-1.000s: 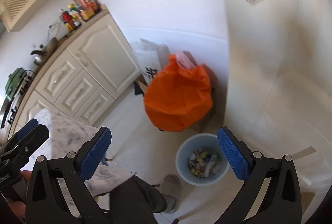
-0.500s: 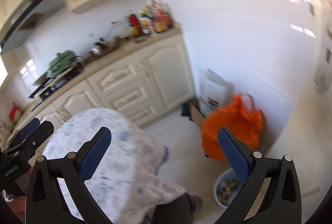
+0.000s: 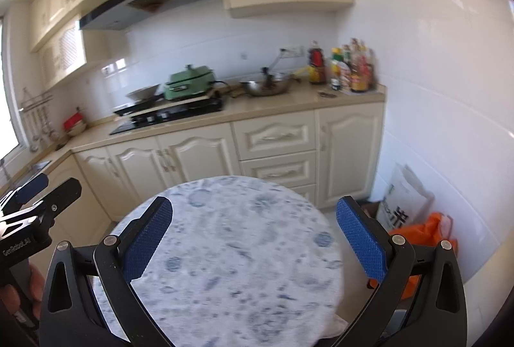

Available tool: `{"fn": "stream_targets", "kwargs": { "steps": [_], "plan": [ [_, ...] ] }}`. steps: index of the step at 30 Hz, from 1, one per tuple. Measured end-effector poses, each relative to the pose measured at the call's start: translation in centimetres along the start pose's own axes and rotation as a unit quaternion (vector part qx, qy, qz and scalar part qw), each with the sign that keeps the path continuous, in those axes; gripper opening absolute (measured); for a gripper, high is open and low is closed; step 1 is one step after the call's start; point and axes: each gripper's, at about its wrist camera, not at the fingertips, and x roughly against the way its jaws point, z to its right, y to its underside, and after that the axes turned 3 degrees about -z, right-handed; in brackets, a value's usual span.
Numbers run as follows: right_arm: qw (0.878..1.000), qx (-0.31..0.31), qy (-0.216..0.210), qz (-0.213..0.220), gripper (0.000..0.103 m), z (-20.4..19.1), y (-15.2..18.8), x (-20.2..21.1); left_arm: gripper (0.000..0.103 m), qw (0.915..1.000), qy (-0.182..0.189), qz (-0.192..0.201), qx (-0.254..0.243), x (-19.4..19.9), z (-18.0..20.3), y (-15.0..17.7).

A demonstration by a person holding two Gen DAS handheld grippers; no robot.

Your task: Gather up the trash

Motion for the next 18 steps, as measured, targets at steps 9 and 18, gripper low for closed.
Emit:
{"fn": "stream_targets", "kwargs": {
  "steps": [9,18],
  "plan": [
    [0.999,0.031,-0.021,0.010,0.103,-4.5,1.1,2.1,0.102,0.9981,-0.048,0.013,0.035,7.3,1.0,2.1],
    [0.999,0.044,-0.019,0.020,0.103,-5.5,2.3,4.8,0.102,0.9979,-0.054,0.024,0.028,12.6,3.0,3.5]
  ]
}}
